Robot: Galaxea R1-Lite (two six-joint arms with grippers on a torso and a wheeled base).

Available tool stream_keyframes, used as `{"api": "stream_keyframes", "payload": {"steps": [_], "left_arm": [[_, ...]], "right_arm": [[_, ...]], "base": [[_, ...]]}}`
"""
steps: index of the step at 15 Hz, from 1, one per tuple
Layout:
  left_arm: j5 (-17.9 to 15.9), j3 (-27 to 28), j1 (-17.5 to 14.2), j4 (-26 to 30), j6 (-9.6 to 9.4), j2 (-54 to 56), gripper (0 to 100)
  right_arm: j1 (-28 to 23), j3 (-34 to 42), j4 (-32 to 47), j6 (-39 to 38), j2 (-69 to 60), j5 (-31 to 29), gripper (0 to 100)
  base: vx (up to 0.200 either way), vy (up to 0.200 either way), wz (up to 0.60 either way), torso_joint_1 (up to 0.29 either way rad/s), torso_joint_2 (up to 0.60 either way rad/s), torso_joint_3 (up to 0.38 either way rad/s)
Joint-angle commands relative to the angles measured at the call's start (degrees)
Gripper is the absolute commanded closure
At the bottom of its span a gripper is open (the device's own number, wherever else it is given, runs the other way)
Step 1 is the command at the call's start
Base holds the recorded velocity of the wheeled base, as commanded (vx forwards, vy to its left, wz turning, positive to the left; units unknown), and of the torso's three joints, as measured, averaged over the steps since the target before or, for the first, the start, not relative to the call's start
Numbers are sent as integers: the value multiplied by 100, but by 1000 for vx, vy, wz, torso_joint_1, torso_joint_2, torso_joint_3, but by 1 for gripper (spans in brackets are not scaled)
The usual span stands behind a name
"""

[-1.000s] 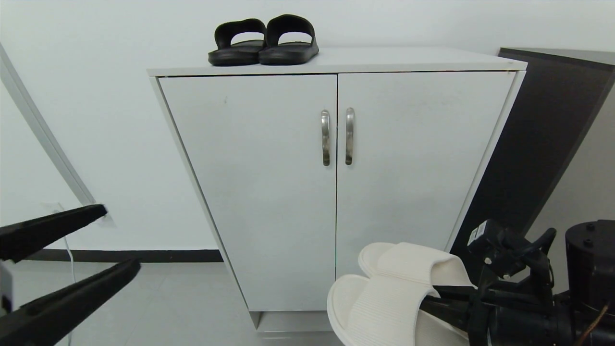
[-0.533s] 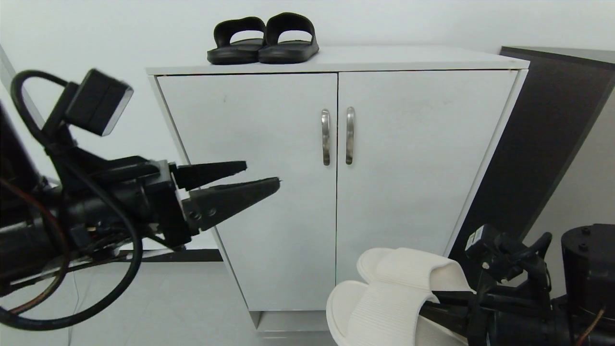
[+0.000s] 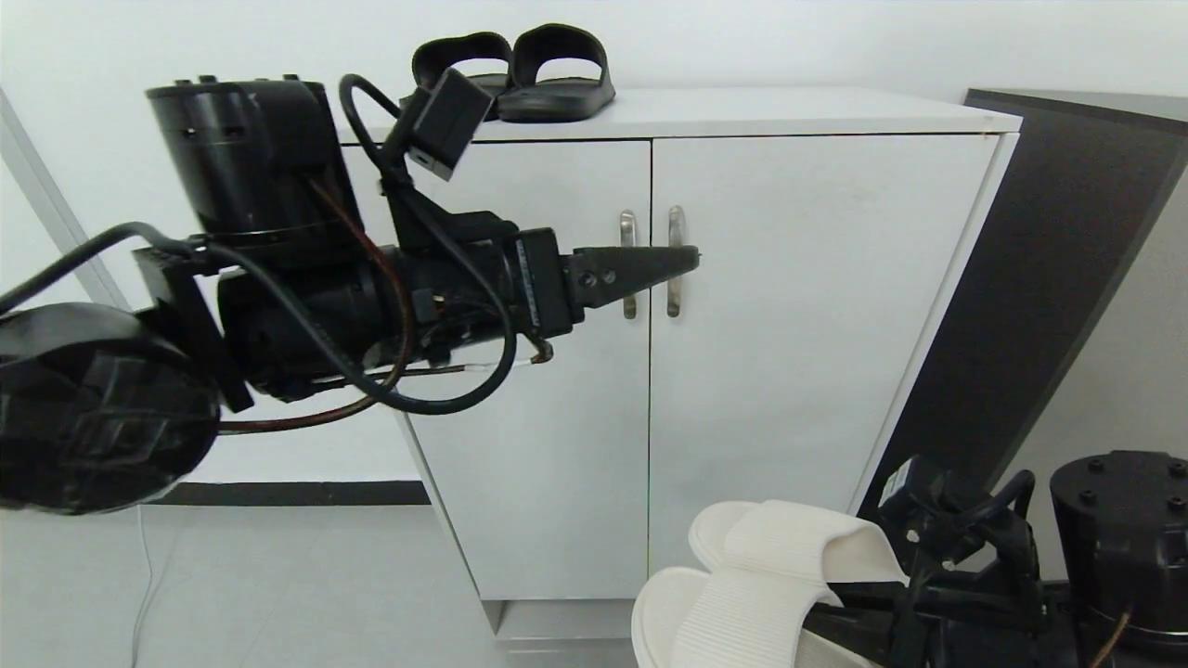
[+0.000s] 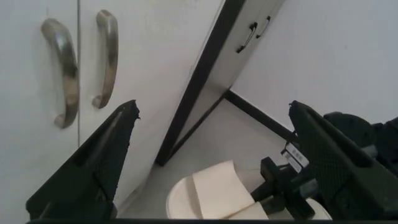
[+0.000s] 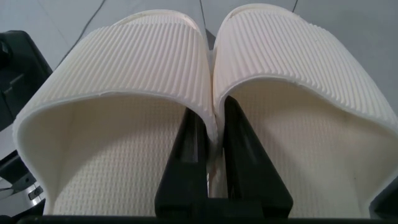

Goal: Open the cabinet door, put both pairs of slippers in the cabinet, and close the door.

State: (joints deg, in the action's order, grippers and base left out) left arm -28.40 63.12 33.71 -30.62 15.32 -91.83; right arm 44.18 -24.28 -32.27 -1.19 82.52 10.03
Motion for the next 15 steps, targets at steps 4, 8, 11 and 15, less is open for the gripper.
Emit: {"api": "stream_keyframes", "payload": {"steps": [4,8,11,15], "left_arm": [[-253,710,163,12,357,-845,0],[-60,868,154,39,472,-986,0],[423,1018,163,48,472,-1074,0],[731,1536,154,654,472,-1205,0]], "right_arm": [[12,11,-8,5,107,-1,100],[12,55,-166,14,186,-10,100],[12,73,-175,14,203,-19,100],[38,90,-245,14,203,-45,100]], "base": [[0,0,0,0,0,0],[0,0,0,0,0,0],[0,0,0,0,0,0],[0,0,0,0,0,0]]}}
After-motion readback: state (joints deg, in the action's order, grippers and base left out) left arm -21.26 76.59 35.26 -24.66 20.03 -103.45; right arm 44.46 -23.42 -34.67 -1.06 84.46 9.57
